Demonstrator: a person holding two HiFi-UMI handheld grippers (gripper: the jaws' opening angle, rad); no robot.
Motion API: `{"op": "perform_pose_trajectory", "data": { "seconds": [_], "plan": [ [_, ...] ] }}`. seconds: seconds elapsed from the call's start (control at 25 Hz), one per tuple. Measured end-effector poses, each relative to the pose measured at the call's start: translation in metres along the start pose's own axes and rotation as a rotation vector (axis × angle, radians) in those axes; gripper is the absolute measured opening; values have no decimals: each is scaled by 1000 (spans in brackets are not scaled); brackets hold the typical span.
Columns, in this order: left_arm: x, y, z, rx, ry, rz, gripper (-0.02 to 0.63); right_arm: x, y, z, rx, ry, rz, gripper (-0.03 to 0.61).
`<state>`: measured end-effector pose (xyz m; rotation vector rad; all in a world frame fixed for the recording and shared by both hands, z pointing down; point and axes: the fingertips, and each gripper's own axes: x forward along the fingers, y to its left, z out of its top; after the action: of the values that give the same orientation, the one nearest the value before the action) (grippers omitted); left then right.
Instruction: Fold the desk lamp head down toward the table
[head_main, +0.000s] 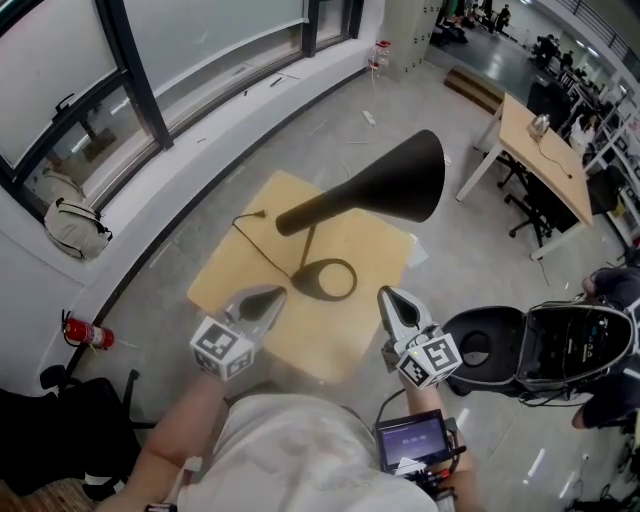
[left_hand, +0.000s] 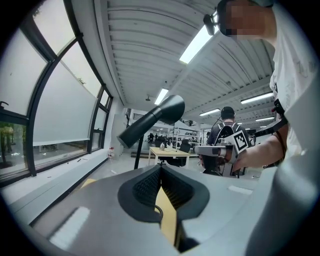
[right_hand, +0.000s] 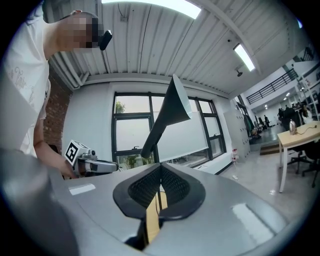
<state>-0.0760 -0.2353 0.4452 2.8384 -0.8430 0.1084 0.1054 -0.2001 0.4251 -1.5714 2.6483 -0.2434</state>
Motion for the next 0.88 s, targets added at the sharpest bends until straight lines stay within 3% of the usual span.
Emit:
{"op": "perform_pose_trajectory", "data": {
  "seconds": [0.64, 0.88],
  "plan": [
    [23, 31, 19, 26, 22, -53, 2, -12, -40, 72, -74, -88, -113, 12],
    [25, 43, 34, 40, -22, -55, 2, -13, -49, 102, -116, -102, -141, 12]
  ]
}}
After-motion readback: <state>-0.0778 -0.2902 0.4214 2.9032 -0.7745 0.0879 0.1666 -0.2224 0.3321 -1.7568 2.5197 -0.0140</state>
